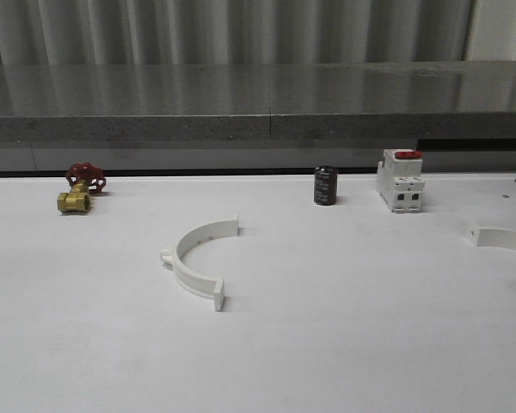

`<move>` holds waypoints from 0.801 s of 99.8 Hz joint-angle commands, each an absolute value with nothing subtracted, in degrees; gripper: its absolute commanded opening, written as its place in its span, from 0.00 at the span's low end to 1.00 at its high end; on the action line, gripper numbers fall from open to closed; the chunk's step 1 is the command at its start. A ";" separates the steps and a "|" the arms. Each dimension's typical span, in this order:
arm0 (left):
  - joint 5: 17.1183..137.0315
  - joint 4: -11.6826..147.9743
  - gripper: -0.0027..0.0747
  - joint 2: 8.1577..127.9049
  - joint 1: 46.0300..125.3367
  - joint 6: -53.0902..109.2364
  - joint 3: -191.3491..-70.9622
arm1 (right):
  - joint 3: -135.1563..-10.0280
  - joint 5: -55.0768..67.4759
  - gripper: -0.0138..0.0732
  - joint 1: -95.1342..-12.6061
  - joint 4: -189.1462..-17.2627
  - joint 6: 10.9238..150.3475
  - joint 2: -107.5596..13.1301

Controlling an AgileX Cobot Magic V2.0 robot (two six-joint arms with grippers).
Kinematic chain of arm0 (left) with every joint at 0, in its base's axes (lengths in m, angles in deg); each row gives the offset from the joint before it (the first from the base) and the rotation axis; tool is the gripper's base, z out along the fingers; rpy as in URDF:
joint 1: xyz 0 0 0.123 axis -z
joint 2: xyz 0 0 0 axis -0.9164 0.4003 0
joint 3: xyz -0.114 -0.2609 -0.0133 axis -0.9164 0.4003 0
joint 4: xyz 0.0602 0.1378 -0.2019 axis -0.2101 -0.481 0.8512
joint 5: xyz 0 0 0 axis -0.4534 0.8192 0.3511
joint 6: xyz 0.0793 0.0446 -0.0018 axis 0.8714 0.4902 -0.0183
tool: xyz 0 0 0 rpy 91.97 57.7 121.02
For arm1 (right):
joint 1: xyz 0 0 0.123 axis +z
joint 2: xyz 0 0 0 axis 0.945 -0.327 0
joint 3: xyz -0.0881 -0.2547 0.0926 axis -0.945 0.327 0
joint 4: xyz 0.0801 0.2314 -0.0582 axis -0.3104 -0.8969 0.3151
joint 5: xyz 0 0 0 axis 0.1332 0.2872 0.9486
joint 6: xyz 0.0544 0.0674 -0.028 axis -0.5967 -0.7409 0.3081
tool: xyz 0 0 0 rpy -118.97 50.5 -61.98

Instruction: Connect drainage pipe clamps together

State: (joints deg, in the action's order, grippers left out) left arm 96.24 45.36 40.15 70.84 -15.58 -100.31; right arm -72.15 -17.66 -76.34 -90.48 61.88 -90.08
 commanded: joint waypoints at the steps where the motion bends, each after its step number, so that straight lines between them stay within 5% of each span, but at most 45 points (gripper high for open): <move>1: 92.40 45.98 0.01 40.26 70.72 -15.73 -102.00 | -74.05 -15.20 0.84 -76.79 -89.72 62.10 -89.15; 45: 92.40 45.98 0.01 40.26 70.72 -15.73 -102.00 | -74.12 -12.20 0.81 -76.79 -89.62 62.16 -92.60; 80: 92.40 45.98 0.01 40.26 70.72 -15.73 -102.00 | -75.41 -15.39 0.18 -76.79 -89.74 62.16 -92.60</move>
State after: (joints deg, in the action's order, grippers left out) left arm 96.24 45.36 40.15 70.84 -15.58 -100.31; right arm -73.73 -14.98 -76.34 -89.90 61.88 -94.84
